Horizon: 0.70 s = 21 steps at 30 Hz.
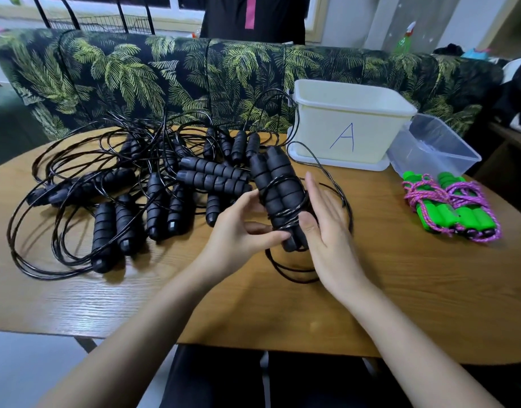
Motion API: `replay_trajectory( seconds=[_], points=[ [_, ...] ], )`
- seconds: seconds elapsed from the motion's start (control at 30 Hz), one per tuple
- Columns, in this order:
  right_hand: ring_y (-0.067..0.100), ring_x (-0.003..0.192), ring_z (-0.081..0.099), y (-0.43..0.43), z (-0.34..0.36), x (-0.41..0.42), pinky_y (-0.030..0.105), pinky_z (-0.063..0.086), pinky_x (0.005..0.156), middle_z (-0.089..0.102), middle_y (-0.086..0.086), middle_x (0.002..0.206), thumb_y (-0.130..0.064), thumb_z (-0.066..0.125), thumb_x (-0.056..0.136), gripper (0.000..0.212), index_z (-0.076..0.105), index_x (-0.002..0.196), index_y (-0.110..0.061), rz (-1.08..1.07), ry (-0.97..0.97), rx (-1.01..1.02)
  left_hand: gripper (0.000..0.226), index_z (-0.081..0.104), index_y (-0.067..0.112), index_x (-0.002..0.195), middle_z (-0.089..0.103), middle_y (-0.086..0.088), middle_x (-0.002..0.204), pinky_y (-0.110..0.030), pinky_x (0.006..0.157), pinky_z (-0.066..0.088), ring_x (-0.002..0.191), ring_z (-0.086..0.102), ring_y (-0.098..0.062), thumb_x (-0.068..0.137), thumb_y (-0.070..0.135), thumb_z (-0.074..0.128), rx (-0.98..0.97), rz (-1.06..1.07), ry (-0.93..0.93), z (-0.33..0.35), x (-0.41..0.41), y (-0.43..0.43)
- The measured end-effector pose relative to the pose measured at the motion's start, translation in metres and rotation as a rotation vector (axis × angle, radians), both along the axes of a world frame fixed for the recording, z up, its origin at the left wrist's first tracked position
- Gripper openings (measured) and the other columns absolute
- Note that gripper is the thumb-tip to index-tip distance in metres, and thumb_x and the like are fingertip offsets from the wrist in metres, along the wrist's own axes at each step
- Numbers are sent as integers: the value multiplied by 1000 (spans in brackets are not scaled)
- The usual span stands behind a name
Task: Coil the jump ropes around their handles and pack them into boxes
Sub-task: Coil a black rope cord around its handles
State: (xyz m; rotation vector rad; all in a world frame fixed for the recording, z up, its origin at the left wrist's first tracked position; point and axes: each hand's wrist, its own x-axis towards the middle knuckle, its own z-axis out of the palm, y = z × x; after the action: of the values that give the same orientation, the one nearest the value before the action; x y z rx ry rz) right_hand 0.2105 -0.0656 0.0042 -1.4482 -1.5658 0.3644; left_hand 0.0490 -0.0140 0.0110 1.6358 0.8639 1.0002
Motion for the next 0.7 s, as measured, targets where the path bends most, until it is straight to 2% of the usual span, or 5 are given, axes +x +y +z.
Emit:
replay_trajectory(
  seconds=[0.1,0.23,0.37,0.5,0.7],
  points=[
    [-5,145,20,0,-1,7,57,14,121,20,-30,158,-62,17,100,53,7,151,-52,1,-145,39,79,45,22,136,60,4,101,-16,72,54,81,73,-6,64,27,79,23,-21,29,2,-1,3],
    [-32,129,8,2,-5,19,57,10,122,13,-12,164,-59,15,102,55,14,154,-41,17,-320,-4,61,47,34,125,61,10,95,-11,75,51,80,70,4,70,30,73,113,-96,92,2,-2,12],
    [-3,137,17,5,-5,24,50,5,124,8,-4,166,-50,16,105,48,1,151,-51,21,-391,-100,69,49,18,136,65,8,91,-16,85,53,87,67,3,74,36,72,257,-77,129,-2,4,27],
    [-19,139,-17,14,-4,25,47,-2,124,-1,-2,166,-44,19,101,58,-17,140,-67,63,-345,-178,60,50,32,127,66,-2,90,-18,81,56,81,68,-5,72,35,76,341,-39,82,-7,18,44],
    [7,143,-6,32,6,30,46,1,124,1,-1,166,-67,55,82,97,-22,140,-64,-68,-445,-246,66,49,14,136,60,-7,95,-22,77,56,75,68,-6,76,25,75,300,-143,50,-13,36,71]
  ],
)
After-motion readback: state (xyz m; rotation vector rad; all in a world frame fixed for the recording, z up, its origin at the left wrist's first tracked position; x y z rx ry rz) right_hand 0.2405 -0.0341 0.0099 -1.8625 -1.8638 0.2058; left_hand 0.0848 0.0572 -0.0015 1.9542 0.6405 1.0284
